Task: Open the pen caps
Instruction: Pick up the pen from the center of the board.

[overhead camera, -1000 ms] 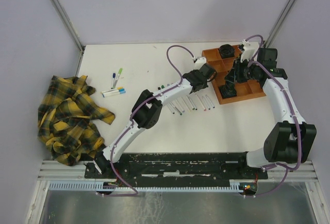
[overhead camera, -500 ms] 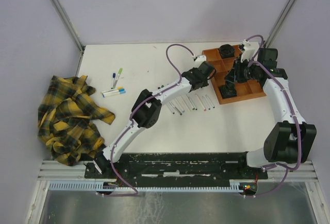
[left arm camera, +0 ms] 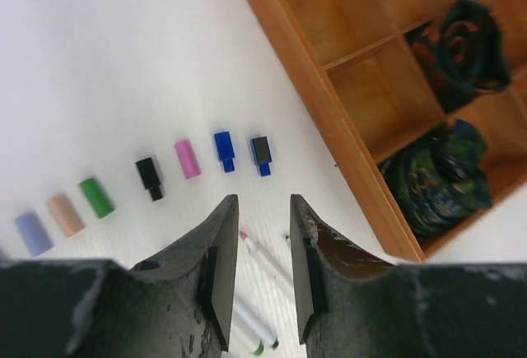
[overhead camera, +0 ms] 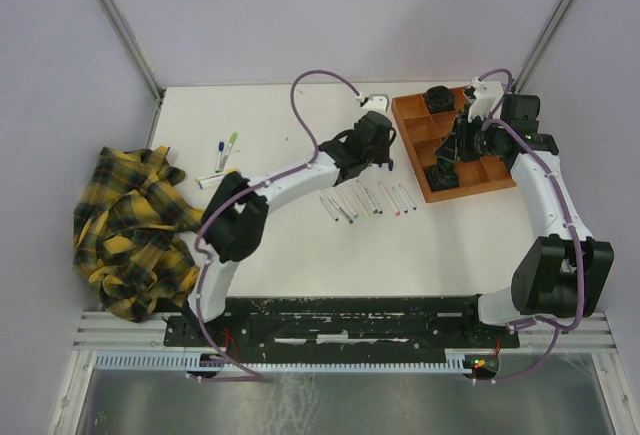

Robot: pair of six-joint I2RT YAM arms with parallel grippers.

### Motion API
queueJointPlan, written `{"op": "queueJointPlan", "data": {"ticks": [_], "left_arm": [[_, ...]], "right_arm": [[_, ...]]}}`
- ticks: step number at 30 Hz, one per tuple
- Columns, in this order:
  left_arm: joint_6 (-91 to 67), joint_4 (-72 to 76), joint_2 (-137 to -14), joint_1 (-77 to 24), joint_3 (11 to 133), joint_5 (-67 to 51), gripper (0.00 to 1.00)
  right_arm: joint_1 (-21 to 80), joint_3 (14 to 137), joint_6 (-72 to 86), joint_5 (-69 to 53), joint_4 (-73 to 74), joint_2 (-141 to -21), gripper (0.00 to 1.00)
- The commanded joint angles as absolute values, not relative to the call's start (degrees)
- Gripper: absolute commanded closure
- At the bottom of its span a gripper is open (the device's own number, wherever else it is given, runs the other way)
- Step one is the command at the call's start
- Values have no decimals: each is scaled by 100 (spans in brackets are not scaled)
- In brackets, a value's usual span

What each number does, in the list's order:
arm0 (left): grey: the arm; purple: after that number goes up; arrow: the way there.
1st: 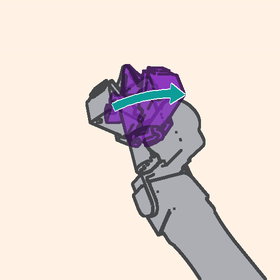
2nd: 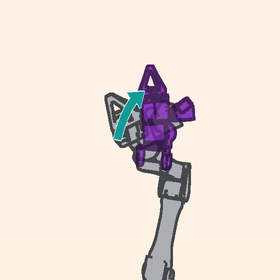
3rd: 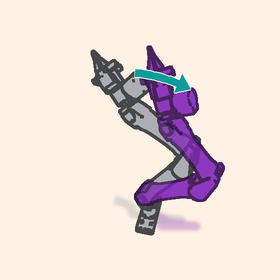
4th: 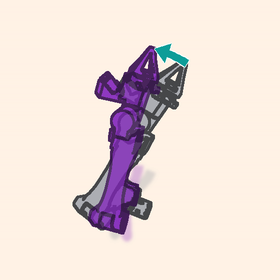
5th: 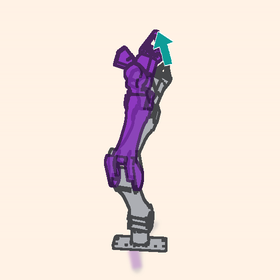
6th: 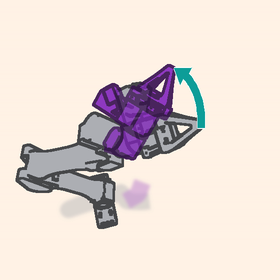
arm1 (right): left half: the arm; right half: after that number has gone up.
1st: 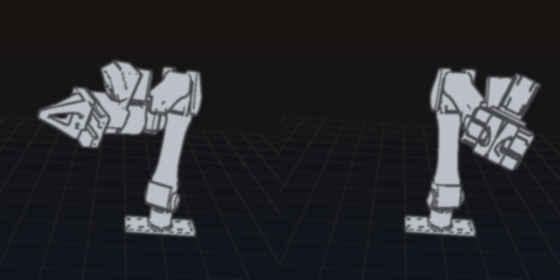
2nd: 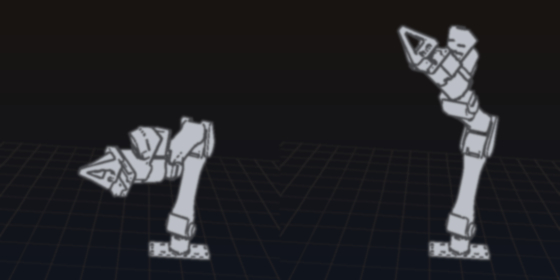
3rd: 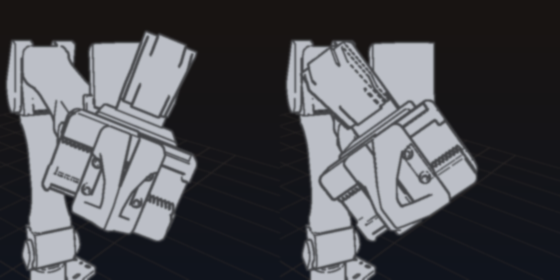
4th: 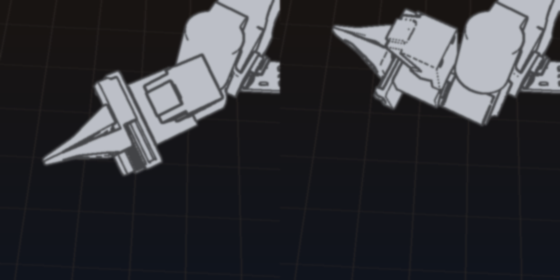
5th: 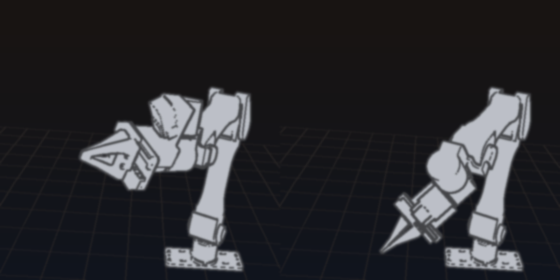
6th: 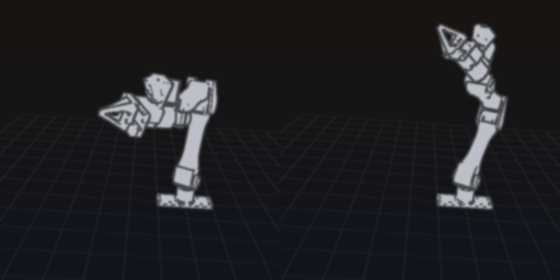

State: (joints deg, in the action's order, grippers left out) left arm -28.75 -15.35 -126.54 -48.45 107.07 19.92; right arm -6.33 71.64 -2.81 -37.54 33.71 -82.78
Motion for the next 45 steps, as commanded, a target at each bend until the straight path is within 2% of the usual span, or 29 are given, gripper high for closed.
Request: {"op": "queueJointPlan", "data": {"ticks": [1,8,10,16,18,23,31,41,45], "left_arm": [[-1915,689,-10975,-4818,8851,1608,62],[-1403,1980,-9014,-4640,6022,1931,43],[-1524,2124,-8642,-4426,5524,1915,42],[-2543,2483,-7506,-3230,4064,1448,40],[-2957,2439,-7169,-2499,3625,1320,34],[-3112,1901,-7591,-1534,4189,1006,31],[-2959,903,-9295,-394,6004,277,33],[-1573,-956,-10778,23,7945,701,37],[-1183,-1406,-11217,115,8391,809,47]], "right_arm": [[-671,7140,-237,-3998,3103,-8039,70],[-676,7072,-237,-4220,3042,-8002,70],[-669,7075,-237,-4264,3041,-8006,70],[-670,7043,-190,-4314,3014,-8017,70],[-677,7038,-157,-4349,2997,-8041,70],[-643,7023,-124,-4394,2988,-8070,70],[-610,7040,-119,-4434,3003,-8058,70],[-417,7085,-215,-4391,3102,-8154,70],[-358,7084,-236,-4369,3111,-8173,70]]}}
